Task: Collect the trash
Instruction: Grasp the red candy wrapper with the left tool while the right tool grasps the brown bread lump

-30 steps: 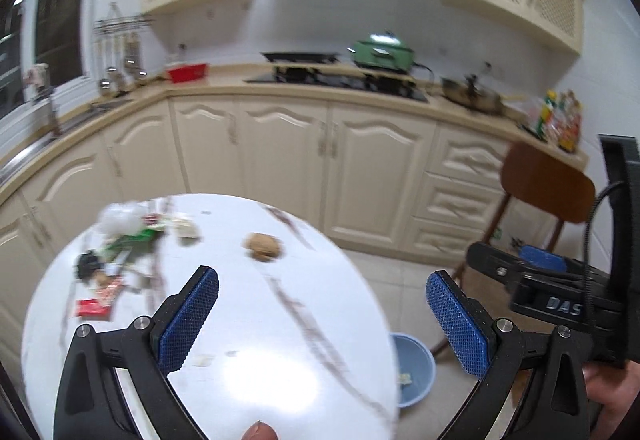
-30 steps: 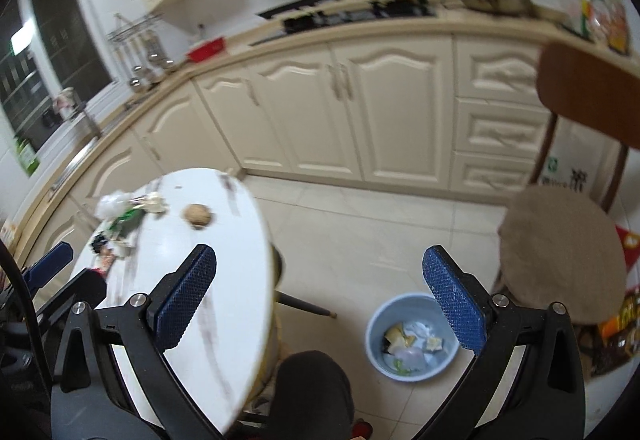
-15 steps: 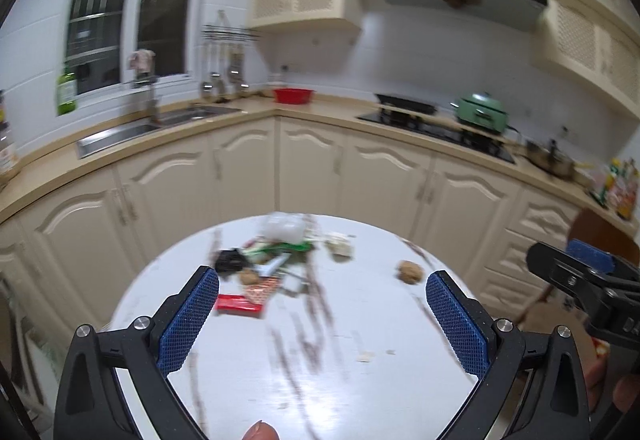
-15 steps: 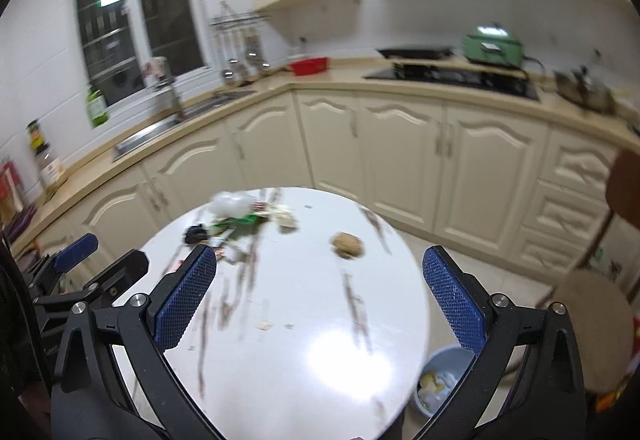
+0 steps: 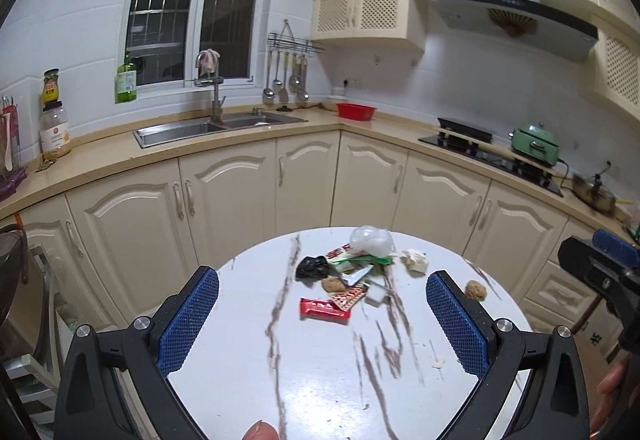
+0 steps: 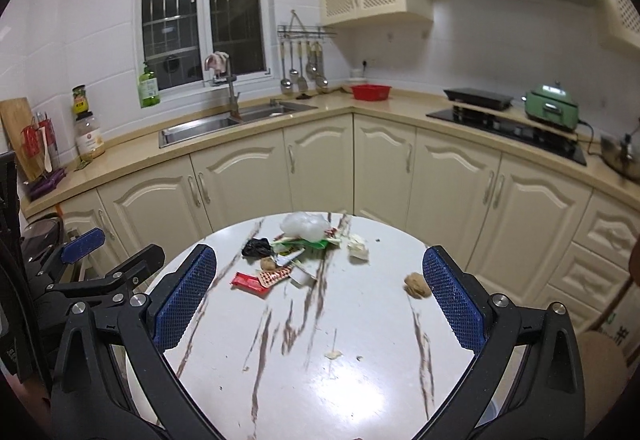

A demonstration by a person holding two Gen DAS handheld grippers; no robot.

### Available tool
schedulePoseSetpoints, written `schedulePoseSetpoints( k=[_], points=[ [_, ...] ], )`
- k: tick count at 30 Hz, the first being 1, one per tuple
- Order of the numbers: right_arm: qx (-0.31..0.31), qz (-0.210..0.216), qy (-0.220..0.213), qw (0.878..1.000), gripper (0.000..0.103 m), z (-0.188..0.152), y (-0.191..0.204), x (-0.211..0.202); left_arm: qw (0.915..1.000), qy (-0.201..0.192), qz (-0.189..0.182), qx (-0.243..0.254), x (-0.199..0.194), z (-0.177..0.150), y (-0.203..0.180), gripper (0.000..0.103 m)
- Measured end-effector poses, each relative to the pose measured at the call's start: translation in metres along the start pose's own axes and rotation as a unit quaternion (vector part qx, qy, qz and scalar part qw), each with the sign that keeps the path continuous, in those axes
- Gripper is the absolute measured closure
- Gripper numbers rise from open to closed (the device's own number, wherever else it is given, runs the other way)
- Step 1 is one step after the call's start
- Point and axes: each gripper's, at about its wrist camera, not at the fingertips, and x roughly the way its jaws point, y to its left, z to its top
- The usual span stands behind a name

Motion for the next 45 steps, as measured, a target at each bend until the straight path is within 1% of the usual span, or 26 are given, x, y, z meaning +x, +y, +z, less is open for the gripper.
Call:
schedulePoseSetpoints(
  k=[2, 5, 6, 9, 13, 15, 16, 19, 20, 23, 27, 29, 30, 31, 32, 34, 36, 37, 38, 39, 40, 41, 42, 43, 45],
  points=[
    [-0.003, 0.002, 0.000, 1.000, 0.000, 0.000, 0.001, 0.004, 1.0000, 0.005, 0.000, -0.001, 0.006, -0.003, -0.001, 0.001],
    [-0.002, -0.001, 0.006, 1.000, 0.000, 0.000, -0.004, 0.012, 0.9997, 0.022, 0.003, 0.004, 0.027, -0.004, 0.006, 0.001],
    [-0.001, -0.004, 0.010, 1.000, 0.000, -0.001, -0.008, 0.016, 0.9994, 0.033, 0.004, 0.005, 0.034, -0.009, 0.005, 0.001],
    [0.008, -0.013, 0.030, 0.999, 0.000, -0.006, -0.024, 0.032, 0.9980, 0.064, 0.000, 0.005, 0.064, -0.007, 0.005, 0.001],
    [0.027, -0.033, 0.075, 0.996, 0.000, -0.019, -0.055, 0.066, 0.9940, 0.109, 0.001, 0.009, 0.114, -0.006, -0.003, 0.001],
    [0.040, -0.045, 0.106, 0.993, 0.000, -0.031, -0.076, 0.090, 0.9919, 0.127, 0.002, 0.011, 0.140, -0.003, -0.004, 0.001],
    [0.044, -0.048, 0.115, 0.991, 0.000, -0.034, -0.082, 0.098, 0.9904, 0.138, 0.001, 0.013, 0.155, -0.002, -0.006, 0.001],
    [0.062, -0.056, 0.151, 0.985, 0.000, -0.051, -0.107, 0.129, 0.9862, 0.165, -0.002, 0.016, 0.196, 0.002, 0.002, 0.001],
    [0.067, -0.059, 0.159, 0.983, 0.000, -0.056, -0.114, 0.138, 0.9851, 0.171, -0.002, 0.017, 0.208, -0.003, 0.004, 0.001],
    [0.080, -0.069, 0.184, 0.977, 0.000, -0.068, -0.133, 0.165, 0.9810, 0.193, -0.001, 0.018, 0.249, 0.000, 0.000, 0.001],
    [0.094, -0.076, 0.205, 0.971, 0.000, -0.077, -0.154, 0.197, 0.9755, 0.219, 0.003, 0.023, 0.301, 0.007, -0.002, 0.001],
    [0.093, -0.077, 0.213, 0.970, 0.001, -0.080, -0.161, 0.213, 0.9730, 0.230, 0.005, 0.026, 0.320, 0.008, -0.003, 0.001],
    [0.092, -0.077, 0.217, 0.969, 0.003, -0.082, -0.164, 0.220, 0.9713, 0.236, 0.005, 0.026, 0.331, 0.010, -0.002, 0.001],
    [0.088, -0.076, 0.224, 0.968, 0.009, -0.084, -0.166, 0.228, 0.9704, 0.240, 0.006, 0.026, 0.339, 0.010, -0.002, 0.001],
    [0.085, -0.075, 0.230, 0.967, 0.017, -0.085, -0.166, 0.234, 0.9696, 0.243, 0.009, 0.027, 0.348, 0.012, -0.001, 0.002],
    [0.081, -0.073, 0.236, 0.966, 0.026, -0.086, -0.167, 0.243, 0.9689, 0.245, 0.013, 0.031, 0.360, 0.013, -0.001, 0.003],
    [0.071, -0.072, 0.236, 0.967, 0.030, -0.086, -0.164, 0.247, 0.9705, 0.238, 0.015, 0.034, 0.367, 0.016, -0.001, 0.004],
    [0.066, -0.071, 0.236, 0.967, 0.036, -0.086, -0.163, 0.247, 0.9710, 0.236, 0.013, 0.034, 0.368, 0.016, -0.002, 0.007],
    [0.061, -0.069, 0.235, 0.968, 0.044, -0.086, -0.161, 0.248, 0.9716, 0.234, 0.011, 0.035, 0.371, 0.015, -0.003, 0.011],
    [0.056, -0.067, 0.234, 0.968, 0.049, -0.085, -0.159, 0.248, 0.9723, 0.231, 0.007, 0.038, 0.375, 0.017, -0.004, 0.013],
    [0.052, -0.068, 0.234, 0.969, 0.056, -0.084, -0.158, 0.248, 0.9727, 0.228, 0.005, 0.041, 0.374, 0.016, -0.004, 0.017],
    [0.042, -0.073, 0.234, 0.968, 0.059, -0.084, -0.155, 0.249, 0.9735, 0.225, 0.001, 0.042, 0.376, 0.017, -0.005, 0.024],
    [0.038, -0.075, 0.234, 0.969, 0.059, -0.084, -0.153, 0.249, 0.9741, 0.222, -0.001, 0.043, 0.373, 0.016, -0.006, 0.028],
    [0.038, -0.071, 0.233, 0.969, 0.059, -0.085, -0.153, 0.247, 0.9747, 0.219, -0.005, 0.044, 0.374, 0.018, -0.006, 0.035],
    [0.040, -0.065, 0.231, 0.970, 0.059, -0.086, -0.152, 0.246, 0.9751, 0.217, -0.009, 0.046, 0.376, 0.018, -0.007, 0.040]
  ],
)
